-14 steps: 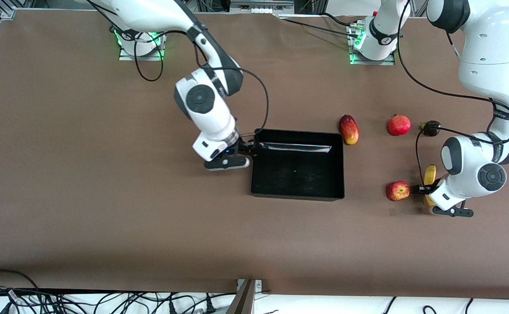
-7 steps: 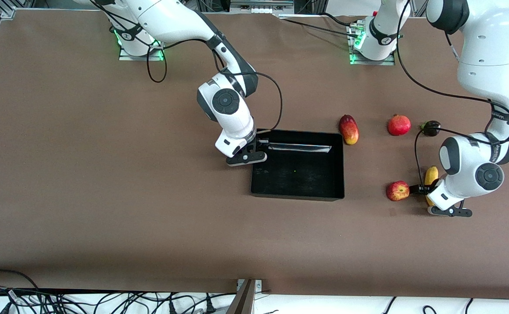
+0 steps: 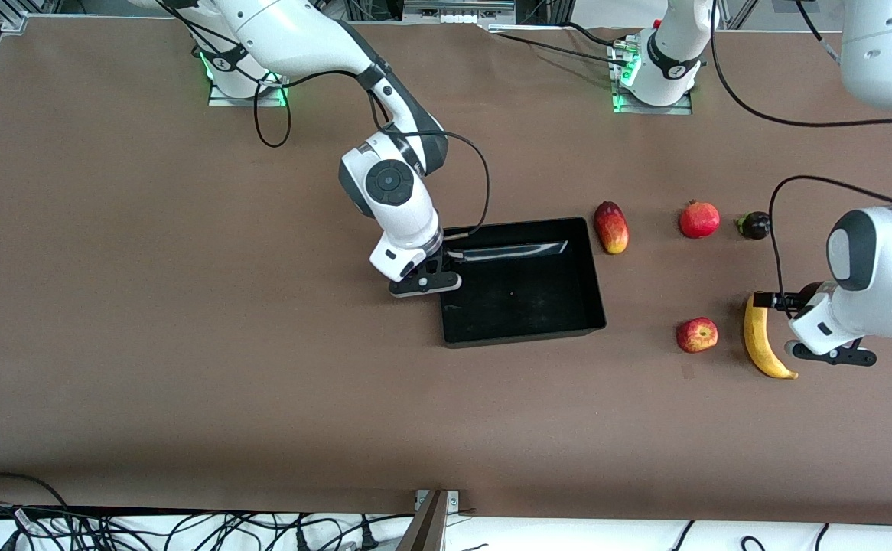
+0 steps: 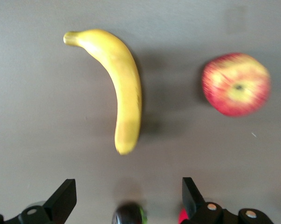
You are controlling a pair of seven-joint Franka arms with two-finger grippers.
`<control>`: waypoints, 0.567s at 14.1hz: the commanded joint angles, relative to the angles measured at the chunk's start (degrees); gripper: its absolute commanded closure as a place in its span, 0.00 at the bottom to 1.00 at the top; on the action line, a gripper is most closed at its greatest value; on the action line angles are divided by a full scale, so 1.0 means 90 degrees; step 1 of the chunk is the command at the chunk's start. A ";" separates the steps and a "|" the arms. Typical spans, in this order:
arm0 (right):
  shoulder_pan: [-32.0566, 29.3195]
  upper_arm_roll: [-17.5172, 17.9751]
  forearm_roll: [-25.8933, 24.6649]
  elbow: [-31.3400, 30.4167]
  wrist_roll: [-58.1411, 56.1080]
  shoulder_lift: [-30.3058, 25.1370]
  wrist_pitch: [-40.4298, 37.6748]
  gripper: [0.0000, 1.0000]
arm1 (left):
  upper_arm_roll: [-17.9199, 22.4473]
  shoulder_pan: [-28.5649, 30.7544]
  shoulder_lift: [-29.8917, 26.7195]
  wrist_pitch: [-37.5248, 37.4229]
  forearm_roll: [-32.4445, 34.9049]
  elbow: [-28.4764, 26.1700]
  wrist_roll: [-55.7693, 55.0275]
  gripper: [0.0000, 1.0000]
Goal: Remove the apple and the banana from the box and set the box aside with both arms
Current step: 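Slide the tray with the right gripper while the left gripper withdraws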
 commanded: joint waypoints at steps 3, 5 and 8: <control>-0.0059 -0.0965 0.0063 -0.0080 -0.0086 -0.1123 -0.1772 1.00 | 0.0001 -0.0183 -0.1015 -0.0674 -0.0522 -0.0090 -0.0073 0.00; -0.0136 -0.1395 0.0102 -0.0099 -0.0387 -0.1367 -0.2192 1.00 | -0.0008 -0.0193 -0.1347 -0.0743 -0.0838 0.0037 -0.0102 0.00; -0.0779 -0.1543 0.0112 -0.0653 -0.0876 -0.1864 -0.2331 1.00 | -0.0018 -0.0408 -0.2059 -0.1006 -0.0800 0.0037 -0.0473 0.00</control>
